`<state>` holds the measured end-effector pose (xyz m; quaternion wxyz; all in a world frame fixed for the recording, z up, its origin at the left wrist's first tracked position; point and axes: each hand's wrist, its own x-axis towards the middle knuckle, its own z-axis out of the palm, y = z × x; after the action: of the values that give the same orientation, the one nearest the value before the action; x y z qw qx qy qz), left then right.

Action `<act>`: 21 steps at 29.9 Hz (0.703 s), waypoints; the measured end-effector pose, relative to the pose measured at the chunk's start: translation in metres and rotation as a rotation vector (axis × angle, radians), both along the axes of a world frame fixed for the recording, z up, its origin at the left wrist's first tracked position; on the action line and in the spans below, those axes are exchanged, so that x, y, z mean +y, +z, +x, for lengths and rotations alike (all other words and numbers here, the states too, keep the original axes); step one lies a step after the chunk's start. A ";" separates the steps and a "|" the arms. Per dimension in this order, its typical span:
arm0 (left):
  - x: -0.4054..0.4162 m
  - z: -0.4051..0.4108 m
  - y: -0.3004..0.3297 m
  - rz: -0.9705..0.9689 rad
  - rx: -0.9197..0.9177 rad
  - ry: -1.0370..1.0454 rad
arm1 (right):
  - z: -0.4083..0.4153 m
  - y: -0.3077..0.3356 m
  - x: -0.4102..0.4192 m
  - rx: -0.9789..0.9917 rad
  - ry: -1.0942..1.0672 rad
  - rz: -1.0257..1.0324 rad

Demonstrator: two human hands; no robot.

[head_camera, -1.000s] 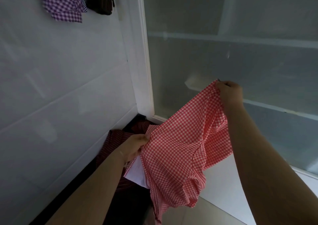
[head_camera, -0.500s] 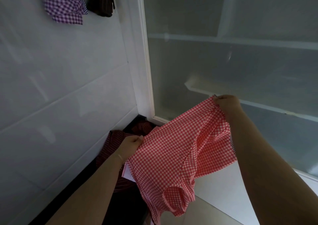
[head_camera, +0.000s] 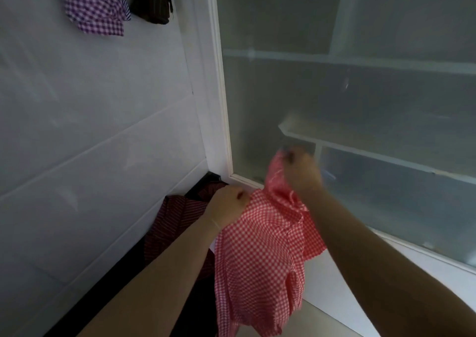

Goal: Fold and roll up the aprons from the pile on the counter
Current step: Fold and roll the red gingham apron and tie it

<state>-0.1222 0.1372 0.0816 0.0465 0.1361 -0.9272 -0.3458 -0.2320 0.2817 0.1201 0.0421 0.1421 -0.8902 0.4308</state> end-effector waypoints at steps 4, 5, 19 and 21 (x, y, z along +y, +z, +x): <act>0.011 -0.010 0.016 -0.006 0.099 -0.033 | 0.028 -0.022 -0.029 -0.126 0.431 -0.070; 0.010 -0.011 0.015 0.025 0.104 -0.021 | 0.030 -0.023 -0.031 -0.132 0.433 -0.049; 0.016 -0.004 0.027 0.518 0.129 -0.012 | 0.012 0.000 -0.024 -0.004 0.394 0.177; 0.012 -0.002 0.030 0.563 0.141 -0.045 | 0.005 0.006 -0.018 0.023 0.342 0.173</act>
<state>-0.1244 0.1493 0.1115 0.0635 0.0986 -0.7920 -0.5992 -0.2271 0.2636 0.1261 -0.0339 0.2994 -0.8862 0.3518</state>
